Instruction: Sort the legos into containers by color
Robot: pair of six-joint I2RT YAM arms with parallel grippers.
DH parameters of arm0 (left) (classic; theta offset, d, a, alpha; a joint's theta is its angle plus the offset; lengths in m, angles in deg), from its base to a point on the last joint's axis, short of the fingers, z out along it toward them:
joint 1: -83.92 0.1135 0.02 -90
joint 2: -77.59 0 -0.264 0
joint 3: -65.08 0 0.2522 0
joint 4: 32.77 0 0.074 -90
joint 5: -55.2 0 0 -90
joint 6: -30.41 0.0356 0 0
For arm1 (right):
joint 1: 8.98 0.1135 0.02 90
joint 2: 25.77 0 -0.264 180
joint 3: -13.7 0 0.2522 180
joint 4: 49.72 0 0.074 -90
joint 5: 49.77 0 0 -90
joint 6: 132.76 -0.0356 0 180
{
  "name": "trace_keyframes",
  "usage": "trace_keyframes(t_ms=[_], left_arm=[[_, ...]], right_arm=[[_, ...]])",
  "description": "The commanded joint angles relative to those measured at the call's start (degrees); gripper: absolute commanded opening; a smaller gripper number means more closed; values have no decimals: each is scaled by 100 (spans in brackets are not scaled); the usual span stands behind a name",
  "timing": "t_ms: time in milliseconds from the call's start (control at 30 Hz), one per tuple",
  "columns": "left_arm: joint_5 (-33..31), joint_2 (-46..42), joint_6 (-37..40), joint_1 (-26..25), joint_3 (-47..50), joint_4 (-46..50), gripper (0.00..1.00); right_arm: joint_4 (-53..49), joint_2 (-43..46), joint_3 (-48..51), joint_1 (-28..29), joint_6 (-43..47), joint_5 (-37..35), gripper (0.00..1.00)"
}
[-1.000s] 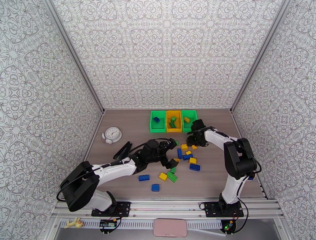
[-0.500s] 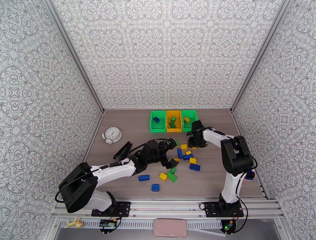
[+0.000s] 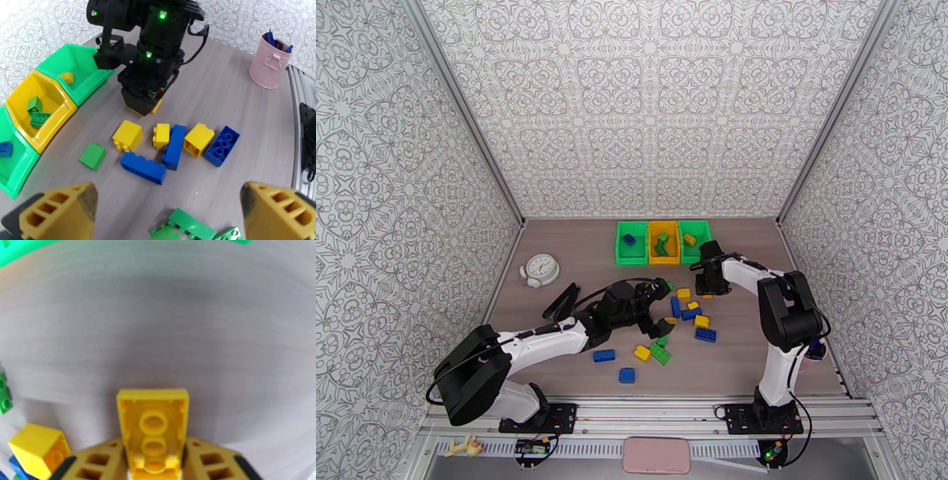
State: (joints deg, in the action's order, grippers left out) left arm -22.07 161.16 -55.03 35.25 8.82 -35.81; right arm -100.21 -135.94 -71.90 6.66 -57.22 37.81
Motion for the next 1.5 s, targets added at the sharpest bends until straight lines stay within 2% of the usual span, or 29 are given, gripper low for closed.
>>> trace_keyframes(t_ms=[0, 300, 500, 767, 1067, 1167, 1267, 1367, 1467], left_arm=[[-118, -95, 17, -63, 76, -93, 100], [-144, -51, 104, -40, -21, -85, 100], [-218, -22, 37, -48, -21, -199, 100], [-302, 0, 23, -30, -43, -290, 100], [-292, 111, 79, 31, -256, -386, 100], [-310, 99, 27, 22, -268, -420, 100], [-339, 18, -7, 16, -281, -400, 100], [-407, -99, 33, 43, -346, -227, 100], [-355, -236, 105, 109, -440, 50, 100]], right_arm=[[2, 156, 178, -35, 92, -52, 39], [468, 762, 152, -43, 119, -31, 33], [752, 934, -277, -50, 299, -80, 29], [634, -55, -1914, -184, 463, 39, 30], [662, -1253, -3176, -193, 488, -123, 32], [562, -1467, -3437, -194, 490, -202, 40], [485, -1351, -3421, -193, 453, -177, 60], [667, -900, -2892, -193, 372, -98, 78], [1013, -304, -2079, -184, 194, 40, 87]])
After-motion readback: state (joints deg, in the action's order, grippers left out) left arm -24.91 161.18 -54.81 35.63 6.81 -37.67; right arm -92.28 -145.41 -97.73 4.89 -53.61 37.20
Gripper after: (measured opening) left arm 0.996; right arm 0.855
